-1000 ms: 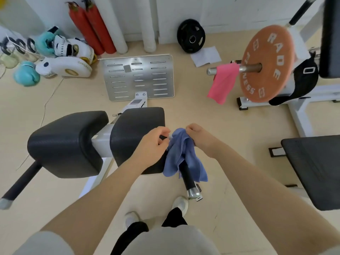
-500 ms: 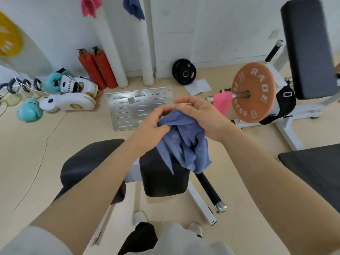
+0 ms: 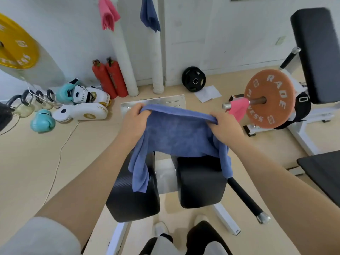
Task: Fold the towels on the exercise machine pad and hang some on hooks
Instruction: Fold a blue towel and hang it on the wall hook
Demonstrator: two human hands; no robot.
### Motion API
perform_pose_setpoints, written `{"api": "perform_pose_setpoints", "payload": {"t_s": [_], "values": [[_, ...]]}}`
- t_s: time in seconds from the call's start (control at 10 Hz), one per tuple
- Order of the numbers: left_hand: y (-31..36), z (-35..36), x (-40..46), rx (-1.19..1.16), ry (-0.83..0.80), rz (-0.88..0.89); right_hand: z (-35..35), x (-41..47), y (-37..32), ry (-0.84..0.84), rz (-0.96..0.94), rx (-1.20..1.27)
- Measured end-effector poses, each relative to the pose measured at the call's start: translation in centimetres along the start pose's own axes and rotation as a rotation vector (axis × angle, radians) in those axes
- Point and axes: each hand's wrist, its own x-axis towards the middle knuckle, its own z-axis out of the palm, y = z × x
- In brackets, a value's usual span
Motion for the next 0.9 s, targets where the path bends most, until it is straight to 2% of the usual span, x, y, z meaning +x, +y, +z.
{"api": "perform_pose_setpoints", "payload": {"t_s": [0.1, 0.2, 0.3, 0.4, 0.5, 0.6, 0.7, 0.8, 0.9], "values": [[-2.6, 0.3, 1.9, 0.083, 0.049, -0.210, 0.1, 1.4, 1.6, 0.007, 0.135, -0.034], [-3.0, 0.2, 2.7, -0.043, 0.042, -0.331, 0.2, 3.3, 1.4, -0.041, 0.384, 0.268], [-1.0, 0.4, 4.1, -0.304, 0.121, -0.377, -0.4, 6.0, -0.4, -0.060, 0.448, 0.505], [2.2, 1.5, 5.5, -0.623, 0.120, -0.441, -2.2, 8.1, -3.1, -0.046, 0.450, 0.715], [3.4, 2.8, 5.8, -0.796, 0.042, -0.492, -2.3, 9.4, -4.0, -0.064, 0.306, 0.684], [2.9, 3.7, 5.8, -0.785, -0.052, -0.539, -1.3, 9.0, -4.3, -0.206, 0.218, 0.556], [2.9, 4.0, 5.7, -0.782, -0.083, -0.500, -1.0, 7.8, -5.3, -0.328, 0.100, 0.696], [3.3, 3.5, 5.3, -0.804, -0.100, -0.411, -0.5, 6.5, -6.9, -0.371, -0.130, 0.641], [3.9, 2.9, 3.8, -0.710, -0.317, -0.321, 0.4, 5.4, -8.6, -0.294, -0.244, 0.396]]}}
